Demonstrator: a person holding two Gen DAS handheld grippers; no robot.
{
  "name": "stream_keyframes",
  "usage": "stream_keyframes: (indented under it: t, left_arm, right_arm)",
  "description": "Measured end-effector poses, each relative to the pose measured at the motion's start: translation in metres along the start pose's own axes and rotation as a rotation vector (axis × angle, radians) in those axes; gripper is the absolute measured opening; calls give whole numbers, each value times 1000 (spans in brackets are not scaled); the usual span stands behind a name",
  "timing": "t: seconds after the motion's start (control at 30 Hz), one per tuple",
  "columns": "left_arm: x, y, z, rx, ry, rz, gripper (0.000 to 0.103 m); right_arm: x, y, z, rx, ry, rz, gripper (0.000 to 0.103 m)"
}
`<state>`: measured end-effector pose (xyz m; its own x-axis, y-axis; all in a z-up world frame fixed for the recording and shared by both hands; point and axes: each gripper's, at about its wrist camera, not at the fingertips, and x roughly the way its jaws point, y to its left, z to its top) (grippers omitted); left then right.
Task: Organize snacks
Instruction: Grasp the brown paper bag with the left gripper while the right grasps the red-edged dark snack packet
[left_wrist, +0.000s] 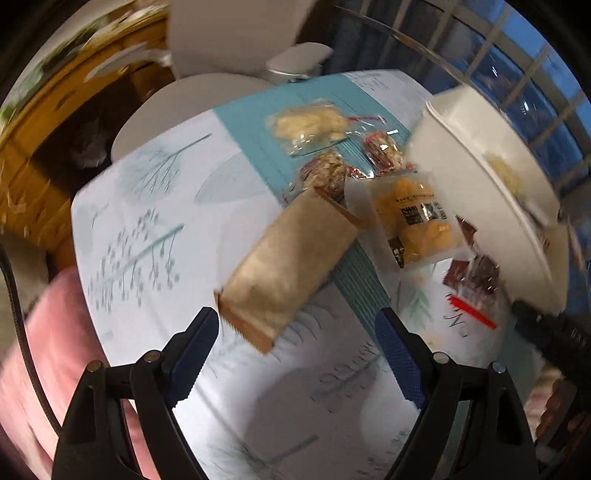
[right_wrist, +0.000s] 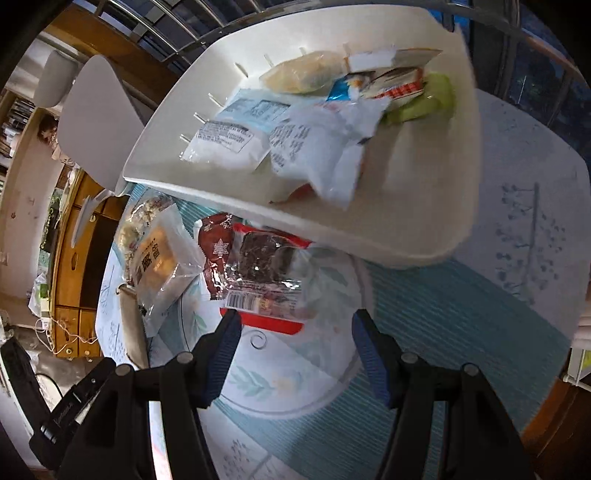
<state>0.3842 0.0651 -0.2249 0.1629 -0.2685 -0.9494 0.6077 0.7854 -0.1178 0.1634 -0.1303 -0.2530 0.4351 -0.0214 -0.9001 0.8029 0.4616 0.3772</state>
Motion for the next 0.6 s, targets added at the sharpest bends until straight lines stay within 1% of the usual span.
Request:
stream_keyframes:
  t: [0.1,0.2,0.33,0.47,0.6]
  left_arm:
    - [12,-3,11,48,22,-1,86]
    - [24,-6,21,82,40,18,86]
    - [39,-12,32,156,57,74,86]
    - [47,-14,39,193,61,73,86]
    - [58,-18,46,209,86,78,86]
  right_arm:
    - [9,6,1,1,-23,-18,63]
    - [19,9,3,22,-39,-42,63]
    - [32,19,3,12,-90,-56,63]
    - [38,25,6,2,-126,-88,63]
    - [43,36,9,-39,-173,-130,63]
